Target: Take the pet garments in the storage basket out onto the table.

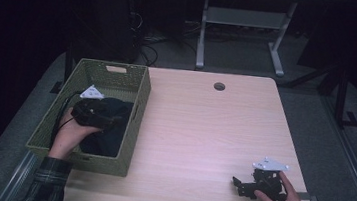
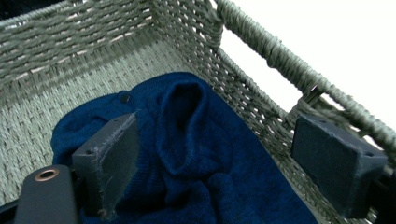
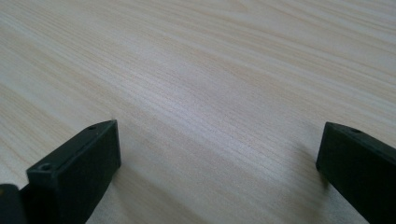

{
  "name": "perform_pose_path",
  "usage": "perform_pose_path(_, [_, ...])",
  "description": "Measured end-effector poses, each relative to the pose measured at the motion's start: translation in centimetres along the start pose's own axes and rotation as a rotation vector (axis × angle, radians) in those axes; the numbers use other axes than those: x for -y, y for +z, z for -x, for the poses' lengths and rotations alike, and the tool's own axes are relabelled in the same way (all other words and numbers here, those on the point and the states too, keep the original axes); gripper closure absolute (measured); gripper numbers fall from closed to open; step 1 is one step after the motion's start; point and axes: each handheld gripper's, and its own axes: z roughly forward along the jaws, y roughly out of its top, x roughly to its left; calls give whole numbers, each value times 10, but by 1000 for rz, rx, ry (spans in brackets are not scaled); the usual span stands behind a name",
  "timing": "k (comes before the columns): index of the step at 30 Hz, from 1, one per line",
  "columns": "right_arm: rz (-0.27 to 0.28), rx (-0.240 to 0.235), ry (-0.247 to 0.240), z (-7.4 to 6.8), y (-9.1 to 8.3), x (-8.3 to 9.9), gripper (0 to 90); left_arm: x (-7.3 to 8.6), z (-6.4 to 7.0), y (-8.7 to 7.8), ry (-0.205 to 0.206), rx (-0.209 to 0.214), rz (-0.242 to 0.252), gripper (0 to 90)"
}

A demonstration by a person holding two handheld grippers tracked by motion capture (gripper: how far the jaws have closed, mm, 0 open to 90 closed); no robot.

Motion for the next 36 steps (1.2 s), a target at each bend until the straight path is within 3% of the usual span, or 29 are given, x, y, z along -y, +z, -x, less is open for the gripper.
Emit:
perform_pose_path(23, [0,0,0,0,0,0,0,14,-3,21,-32,11,-149,149])
perform_pose_path(31, [0,0,0,0,0,0,0,16,-1,28,-13,13,-203,155])
perform_pose_path(36, [0,0,0,0,0,0,0,19,0,33,-10,15,-253,215])
